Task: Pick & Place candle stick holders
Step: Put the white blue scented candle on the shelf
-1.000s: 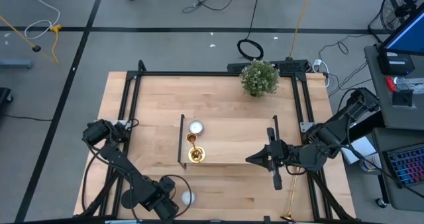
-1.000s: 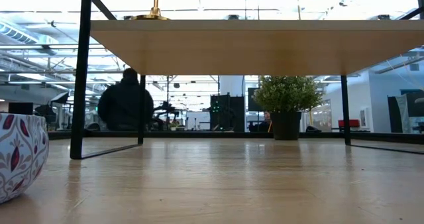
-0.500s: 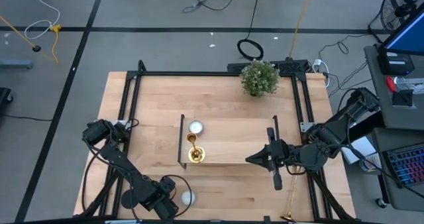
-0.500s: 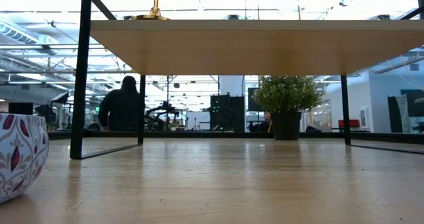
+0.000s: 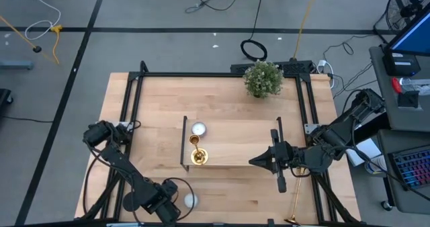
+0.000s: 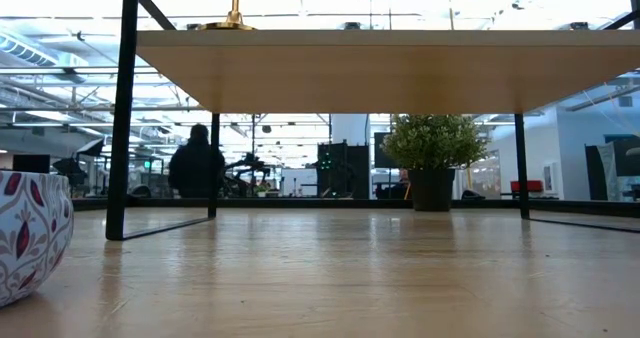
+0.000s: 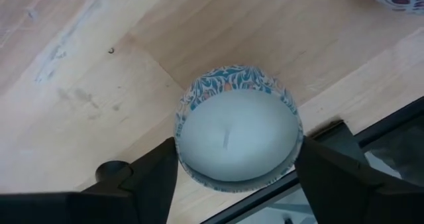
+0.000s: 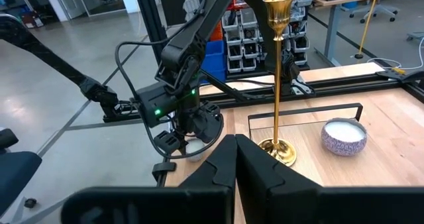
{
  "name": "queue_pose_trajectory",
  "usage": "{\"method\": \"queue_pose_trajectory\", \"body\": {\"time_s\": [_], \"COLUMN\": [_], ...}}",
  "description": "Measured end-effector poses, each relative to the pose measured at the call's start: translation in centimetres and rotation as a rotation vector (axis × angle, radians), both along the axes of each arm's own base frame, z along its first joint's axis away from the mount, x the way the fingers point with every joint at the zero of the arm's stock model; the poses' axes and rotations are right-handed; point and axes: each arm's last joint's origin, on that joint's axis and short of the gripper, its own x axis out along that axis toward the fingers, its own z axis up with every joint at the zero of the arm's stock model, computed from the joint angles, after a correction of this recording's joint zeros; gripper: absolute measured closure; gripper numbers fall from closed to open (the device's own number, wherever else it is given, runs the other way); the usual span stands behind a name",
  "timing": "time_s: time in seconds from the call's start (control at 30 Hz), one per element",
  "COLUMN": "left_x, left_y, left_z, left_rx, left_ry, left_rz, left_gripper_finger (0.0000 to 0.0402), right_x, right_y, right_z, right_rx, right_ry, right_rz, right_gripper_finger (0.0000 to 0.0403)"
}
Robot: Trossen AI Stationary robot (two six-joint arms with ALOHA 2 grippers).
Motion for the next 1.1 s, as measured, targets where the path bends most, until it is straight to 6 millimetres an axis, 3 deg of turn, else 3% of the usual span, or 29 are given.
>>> {"method": "queue_pose_trajectory", "body": {"time_s": [0.4, 0.53, 0.73, 0.9, 1.1], "left_x": [0.1, 0.4, 0.6, 1.5, 1.7], "left_y": [-0.1, -0.2, -0.1, -0.4, -0.1], "left_z": [0.0, 0.0, -1.3, -2.5, -2.5], "left_rx": [0.001, 0.002, 0.033, -0.021, -0.01], "left_ry": [-0.019, -0.056, -0.033, -0.018, -0.012], "left_rz": [0.013, 0.012, 0.006, -0.02, -0.011], "left_gripper_finger": [0.0126, 0.0101, 0.0067, 0.0063, 0.0063], "right_x": [0.0, 0.0, 0.0, 0.0, 0.0], "right_y": [0.0, 0.0, 0.0, 0.0, 0.0], "right_z": [0.0, 0.0, 0.0, 0.0, 0.0], "right_rx": [0.003, 0.003, 0.003, 0.003, 0.002], "right_ry": [0.0, 0.0, 0.001, 0.001, 0.003], "right_rz": [-0.001, -0.001, -0.001, -0.001, -0.001], "right_gripper_finger": [0.0403, 0.0403, 0.0403, 0.0403, 0.0403]}}
